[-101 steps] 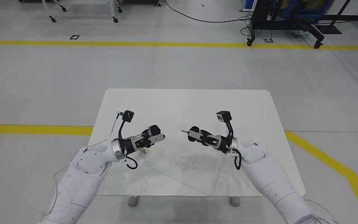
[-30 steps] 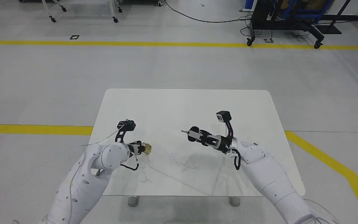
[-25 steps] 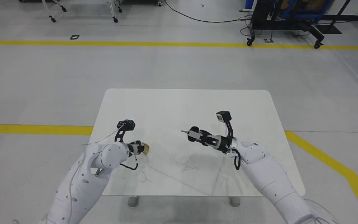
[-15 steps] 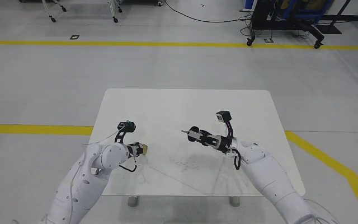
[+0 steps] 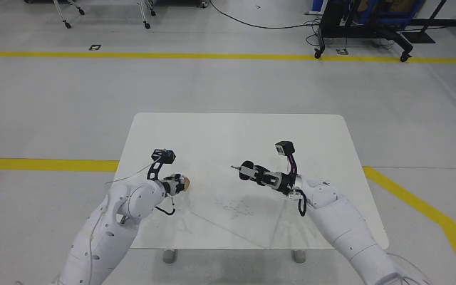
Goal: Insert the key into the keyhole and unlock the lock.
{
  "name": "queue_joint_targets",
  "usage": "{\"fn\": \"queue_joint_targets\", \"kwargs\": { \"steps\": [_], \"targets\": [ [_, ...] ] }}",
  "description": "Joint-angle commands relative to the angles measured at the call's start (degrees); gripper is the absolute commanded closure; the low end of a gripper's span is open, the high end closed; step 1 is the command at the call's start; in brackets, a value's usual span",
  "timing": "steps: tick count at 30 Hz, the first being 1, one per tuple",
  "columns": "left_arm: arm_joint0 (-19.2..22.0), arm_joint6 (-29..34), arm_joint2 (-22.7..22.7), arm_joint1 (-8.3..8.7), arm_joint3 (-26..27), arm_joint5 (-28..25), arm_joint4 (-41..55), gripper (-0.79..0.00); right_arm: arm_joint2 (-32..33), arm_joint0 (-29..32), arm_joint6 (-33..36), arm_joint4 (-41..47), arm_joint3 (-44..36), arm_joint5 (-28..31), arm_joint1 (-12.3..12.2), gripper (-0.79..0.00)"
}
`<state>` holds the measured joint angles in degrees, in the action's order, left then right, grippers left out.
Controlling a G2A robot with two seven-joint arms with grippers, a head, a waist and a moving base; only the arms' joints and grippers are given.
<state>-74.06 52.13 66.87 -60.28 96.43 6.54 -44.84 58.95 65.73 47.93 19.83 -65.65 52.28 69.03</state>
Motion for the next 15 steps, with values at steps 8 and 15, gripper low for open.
{"fn": "queue_joint_targets", "kwargs": {
  "steps": [8, 15],
  "targets": [
    [-2.07, -2.00, 1.18, 0.45, 3.45, -3.29, -3.66, 0.000, 0.00, 0.00, 0.00, 0.00, 0.00, 0.00, 0.00, 0.000],
    [-4.93, -16.60, 4.07, -0.19, 6.02, -15.20, 13.38, 0.000, 0.00, 0.00, 0.00, 0.00, 0.00, 0.00, 0.00, 0.000]
  ]
}}
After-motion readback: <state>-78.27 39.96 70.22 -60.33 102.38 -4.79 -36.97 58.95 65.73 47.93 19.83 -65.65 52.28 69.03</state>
